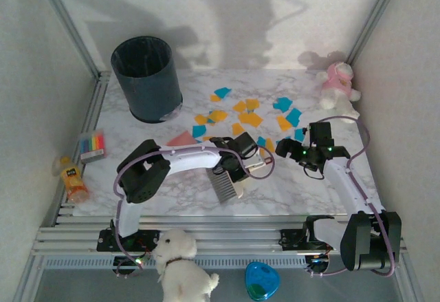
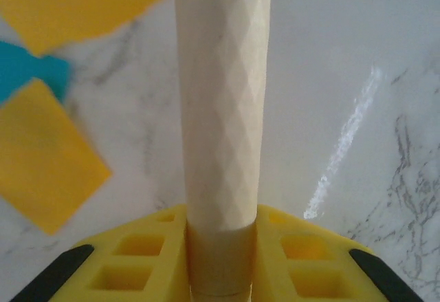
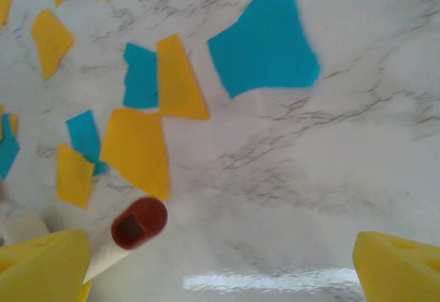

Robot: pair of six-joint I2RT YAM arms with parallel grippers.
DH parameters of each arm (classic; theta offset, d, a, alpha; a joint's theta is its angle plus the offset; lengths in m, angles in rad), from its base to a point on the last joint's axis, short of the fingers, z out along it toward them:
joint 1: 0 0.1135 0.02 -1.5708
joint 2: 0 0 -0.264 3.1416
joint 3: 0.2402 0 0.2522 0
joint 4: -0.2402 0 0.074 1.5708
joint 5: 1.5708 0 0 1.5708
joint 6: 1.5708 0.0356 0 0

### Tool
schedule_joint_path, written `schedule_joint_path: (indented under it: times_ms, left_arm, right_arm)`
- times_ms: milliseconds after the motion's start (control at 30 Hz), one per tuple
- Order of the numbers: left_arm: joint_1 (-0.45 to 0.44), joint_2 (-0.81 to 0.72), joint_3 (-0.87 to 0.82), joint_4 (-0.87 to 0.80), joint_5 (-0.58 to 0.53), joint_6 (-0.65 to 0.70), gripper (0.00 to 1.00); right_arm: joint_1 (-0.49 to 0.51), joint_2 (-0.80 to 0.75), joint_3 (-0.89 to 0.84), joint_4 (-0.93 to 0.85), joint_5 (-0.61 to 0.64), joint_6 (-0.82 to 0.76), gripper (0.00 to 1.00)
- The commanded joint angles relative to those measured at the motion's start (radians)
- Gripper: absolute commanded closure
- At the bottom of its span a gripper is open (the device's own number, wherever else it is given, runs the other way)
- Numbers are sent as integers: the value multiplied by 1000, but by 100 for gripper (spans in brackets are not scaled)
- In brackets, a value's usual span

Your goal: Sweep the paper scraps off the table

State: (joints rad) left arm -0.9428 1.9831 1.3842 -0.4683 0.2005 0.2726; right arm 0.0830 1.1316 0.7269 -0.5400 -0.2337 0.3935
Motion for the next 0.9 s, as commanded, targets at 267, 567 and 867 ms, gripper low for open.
schedule_joint_path:
  times_ms: [267, 567, 867]
  left_arm:
    - [25, -139, -50, 196, -42, -59, 77]
    - [25, -177, -62, 235, -23, -62, 78]
    - [24, -203, -73, 271, -9, -65, 78]
  right_arm:
    - [-5, -41, 17, 169, -320, 115, 10]
    - [-5, 2, 10, 269, -403, 172, 28]
    - [-1, 51, 7, 320, -478, 188, 43]
